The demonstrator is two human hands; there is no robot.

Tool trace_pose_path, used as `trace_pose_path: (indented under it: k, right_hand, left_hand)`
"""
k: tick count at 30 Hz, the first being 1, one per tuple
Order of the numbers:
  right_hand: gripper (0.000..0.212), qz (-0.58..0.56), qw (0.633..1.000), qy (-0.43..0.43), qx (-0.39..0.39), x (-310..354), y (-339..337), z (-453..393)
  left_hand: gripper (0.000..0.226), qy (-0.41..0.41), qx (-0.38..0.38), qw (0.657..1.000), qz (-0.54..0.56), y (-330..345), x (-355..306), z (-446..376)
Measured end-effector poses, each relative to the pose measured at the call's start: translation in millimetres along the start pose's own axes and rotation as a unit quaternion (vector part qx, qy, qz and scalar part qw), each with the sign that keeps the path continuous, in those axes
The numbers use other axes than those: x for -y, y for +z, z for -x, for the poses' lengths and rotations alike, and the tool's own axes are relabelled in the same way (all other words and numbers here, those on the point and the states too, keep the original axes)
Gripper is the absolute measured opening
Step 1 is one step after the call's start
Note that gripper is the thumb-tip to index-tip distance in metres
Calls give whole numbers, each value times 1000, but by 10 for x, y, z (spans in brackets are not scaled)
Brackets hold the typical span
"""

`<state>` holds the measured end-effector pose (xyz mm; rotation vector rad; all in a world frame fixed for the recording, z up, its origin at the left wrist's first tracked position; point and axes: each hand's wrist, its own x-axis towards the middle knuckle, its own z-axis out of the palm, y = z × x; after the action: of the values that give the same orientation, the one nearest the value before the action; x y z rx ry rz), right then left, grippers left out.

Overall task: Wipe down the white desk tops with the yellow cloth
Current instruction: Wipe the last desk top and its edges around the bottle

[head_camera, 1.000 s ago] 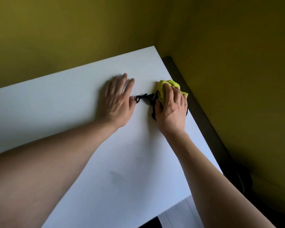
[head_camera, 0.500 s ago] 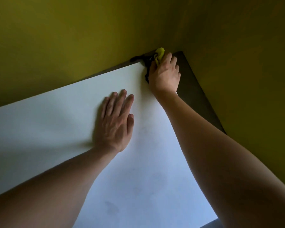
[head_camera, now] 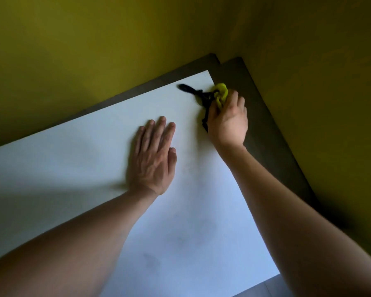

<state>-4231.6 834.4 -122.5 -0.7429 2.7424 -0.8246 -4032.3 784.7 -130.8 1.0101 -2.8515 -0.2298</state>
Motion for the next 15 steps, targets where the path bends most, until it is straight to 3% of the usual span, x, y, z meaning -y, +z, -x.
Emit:
trace_pose_path:
  k: [7,15]
  right_hand:
    - [48,2,1000,-4,12,260,252,-491]
    - [43,-14,1000,1,-9,-517,-288,687]
  left_hand:
    - [59,4,0,1000,-3,17,38,-20]
    - [61,4,-3,1000,4,2,36,4]
